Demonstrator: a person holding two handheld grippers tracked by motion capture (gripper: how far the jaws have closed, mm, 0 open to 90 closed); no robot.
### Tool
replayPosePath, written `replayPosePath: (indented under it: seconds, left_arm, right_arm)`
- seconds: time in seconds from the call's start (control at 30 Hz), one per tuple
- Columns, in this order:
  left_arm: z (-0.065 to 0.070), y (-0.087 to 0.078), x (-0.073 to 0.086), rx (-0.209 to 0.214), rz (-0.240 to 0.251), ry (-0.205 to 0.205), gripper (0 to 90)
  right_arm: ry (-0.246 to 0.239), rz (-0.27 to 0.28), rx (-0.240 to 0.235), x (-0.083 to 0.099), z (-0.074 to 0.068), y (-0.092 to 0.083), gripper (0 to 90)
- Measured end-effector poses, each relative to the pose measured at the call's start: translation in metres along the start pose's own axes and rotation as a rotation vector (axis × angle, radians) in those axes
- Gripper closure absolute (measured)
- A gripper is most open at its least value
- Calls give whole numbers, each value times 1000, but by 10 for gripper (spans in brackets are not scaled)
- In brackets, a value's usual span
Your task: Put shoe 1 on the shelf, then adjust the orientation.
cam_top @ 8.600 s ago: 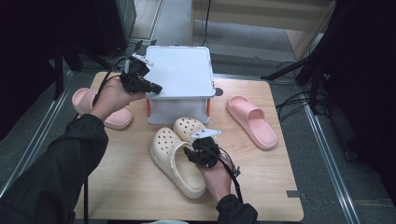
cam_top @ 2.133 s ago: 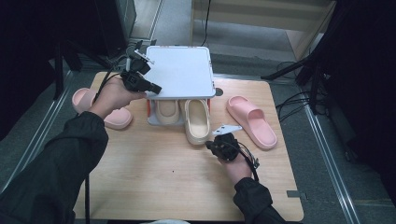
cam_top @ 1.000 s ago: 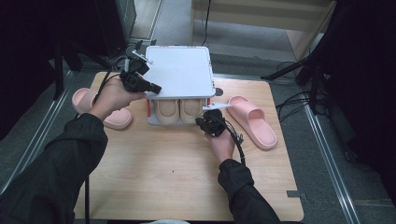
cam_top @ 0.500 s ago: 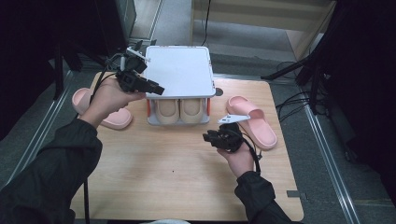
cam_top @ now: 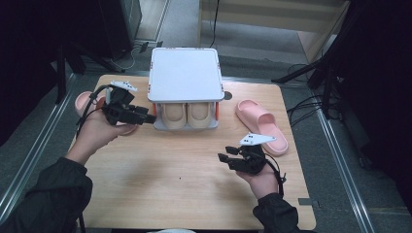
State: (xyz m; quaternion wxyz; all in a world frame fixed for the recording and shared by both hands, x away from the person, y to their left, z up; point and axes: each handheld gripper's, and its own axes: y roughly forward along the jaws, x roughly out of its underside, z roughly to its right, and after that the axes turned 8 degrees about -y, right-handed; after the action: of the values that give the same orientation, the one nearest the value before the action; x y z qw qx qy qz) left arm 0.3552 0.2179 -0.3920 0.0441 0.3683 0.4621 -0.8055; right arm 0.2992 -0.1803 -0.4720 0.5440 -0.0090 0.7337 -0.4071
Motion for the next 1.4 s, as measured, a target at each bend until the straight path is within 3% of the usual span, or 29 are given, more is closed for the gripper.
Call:
replayPosePath:
  seconds: [0.2, 0.37, 0.7, 0.87, 0.97, 1.13, 1.27, 1.4]
  left_arm:
    - [-13, 8, 29, 20, 21, -57, 448]
    - [-21, 14, 50, -17, 2, -69, 447]
    - [-44, 8, 82, -88, 38, -144, 459]
    - [-57, 4, 88, -127, 51, -170, 584]
    - [-70, 1, 89, -127, 57, -193, 651]
    - [-94, 3, 89, -183, 62, -220, 764]
    - [-115, 4, 86, -193, 73, -275, 870]
    - [-134, 6, 83, -216, 94, -324, 891]
  right_arm:
    - [-1, 10, -8, -3, 2, 2, 529]
    - [-14, -3, -14, -7, 2, 9, 526]
    - [-37, -19, -55, -18, 0, 24, 528]
    - [-44, -33, -66, -20, 0, 29, 527]
    - [-53, -46, -72, -19, -2, 32, 528]
    - [-51, -60, -73, -18, -4, 31, 527]
    - [-54, -64, -68, -15, -5, 31, 527]
    - [-52, -75, -55, -11, -5, 29, 525]
